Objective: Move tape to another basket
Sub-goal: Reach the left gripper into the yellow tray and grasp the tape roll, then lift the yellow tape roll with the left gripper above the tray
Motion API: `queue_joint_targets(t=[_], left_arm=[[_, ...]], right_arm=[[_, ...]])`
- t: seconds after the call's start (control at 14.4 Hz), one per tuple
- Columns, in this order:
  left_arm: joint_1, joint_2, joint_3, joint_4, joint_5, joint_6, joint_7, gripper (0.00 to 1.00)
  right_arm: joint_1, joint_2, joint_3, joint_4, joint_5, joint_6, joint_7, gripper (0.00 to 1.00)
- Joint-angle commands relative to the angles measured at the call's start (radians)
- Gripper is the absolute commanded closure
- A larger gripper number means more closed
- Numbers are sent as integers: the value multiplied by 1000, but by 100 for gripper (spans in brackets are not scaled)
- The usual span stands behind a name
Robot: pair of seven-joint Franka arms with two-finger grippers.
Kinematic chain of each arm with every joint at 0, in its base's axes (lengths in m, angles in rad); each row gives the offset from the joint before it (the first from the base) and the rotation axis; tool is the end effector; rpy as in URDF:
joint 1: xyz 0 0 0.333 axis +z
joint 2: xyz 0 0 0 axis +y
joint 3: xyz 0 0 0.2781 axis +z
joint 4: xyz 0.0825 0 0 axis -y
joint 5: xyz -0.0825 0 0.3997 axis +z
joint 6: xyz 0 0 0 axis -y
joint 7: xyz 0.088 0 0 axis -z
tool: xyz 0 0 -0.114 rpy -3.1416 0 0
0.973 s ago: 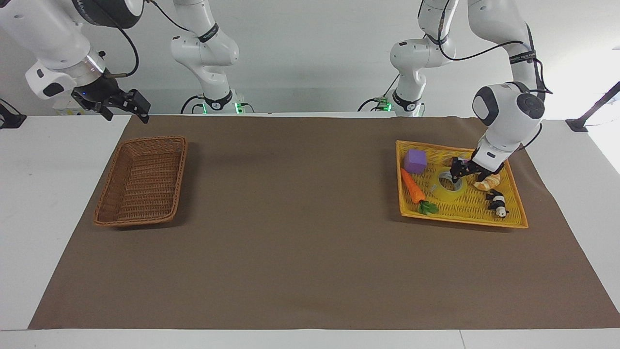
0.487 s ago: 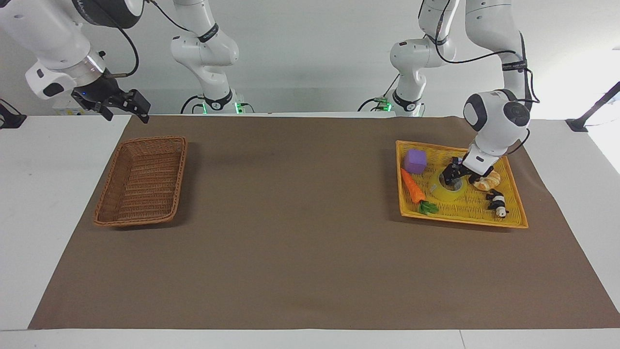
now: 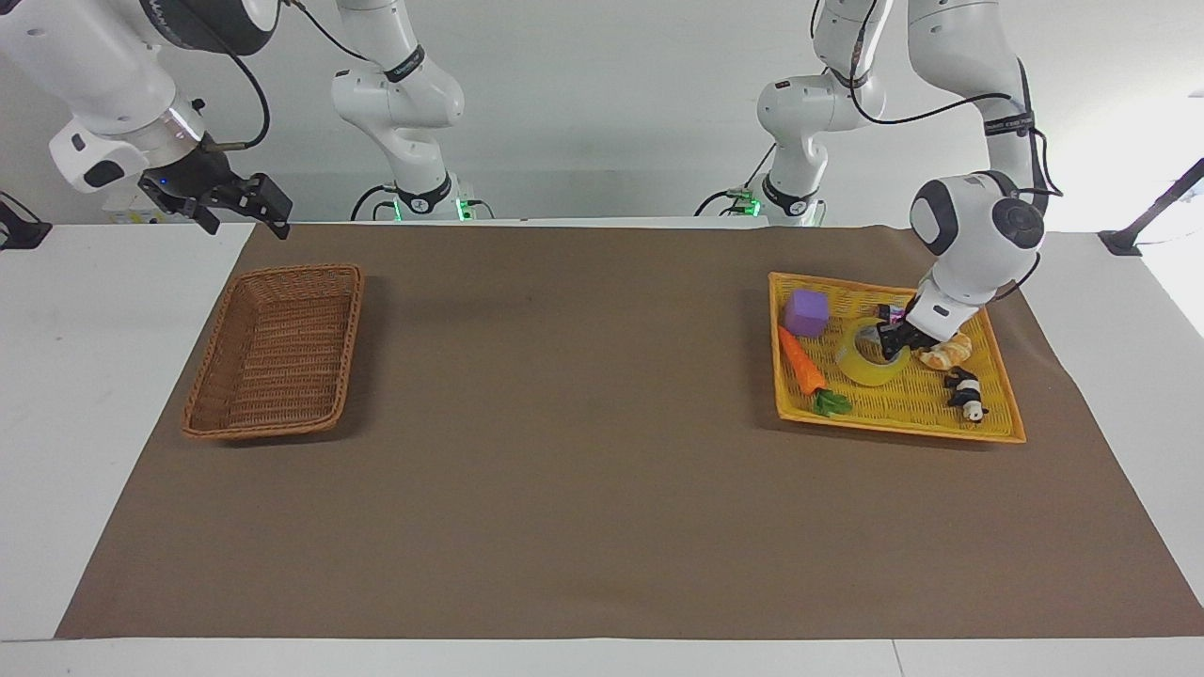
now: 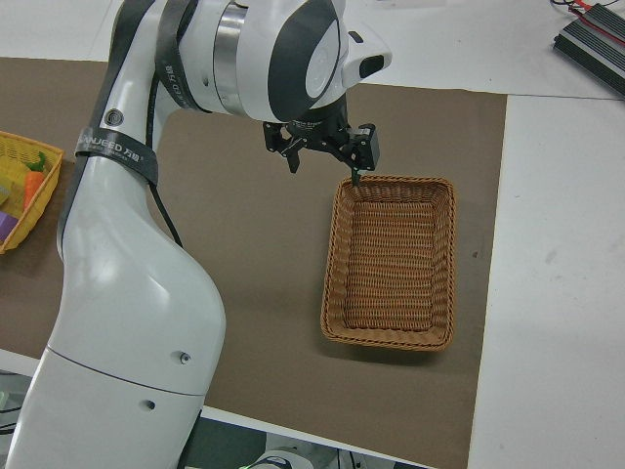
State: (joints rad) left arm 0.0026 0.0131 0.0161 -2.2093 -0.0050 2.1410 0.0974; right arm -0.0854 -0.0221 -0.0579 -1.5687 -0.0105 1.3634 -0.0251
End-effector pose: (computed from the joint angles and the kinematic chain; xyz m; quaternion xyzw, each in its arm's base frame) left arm 0.5323 0.0097 0.3124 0.9985 -0.0379 -0.0405 0.0043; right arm 0.5339 -0.0787 0.5769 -0.9940 0.0594 0.0916 0.0031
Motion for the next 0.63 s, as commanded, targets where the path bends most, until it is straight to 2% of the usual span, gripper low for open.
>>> queue_joint_targets(t=[0.0, 0.14, 0.28, 0.56], left_arm=[[-84, 45, -1, 218, -24, -179, -39, 100], [-119, 56, -1, 305, -199, -188, -126, 100], [-153, 56, -2, 341, -337, -188, -159, 100], [-366, 56, -2, 341, -343, -112, -402, 100]], right_arm=[[-8, -22, 4, -25, 3, 8, -18, 0], [-8, -22, 4, -25, 3, 8, -18, 0], [-8, -22, 4, -25, 3, 8, -18, 0], [-8, -22, 4, -25, 3, 8, -18, 0]])
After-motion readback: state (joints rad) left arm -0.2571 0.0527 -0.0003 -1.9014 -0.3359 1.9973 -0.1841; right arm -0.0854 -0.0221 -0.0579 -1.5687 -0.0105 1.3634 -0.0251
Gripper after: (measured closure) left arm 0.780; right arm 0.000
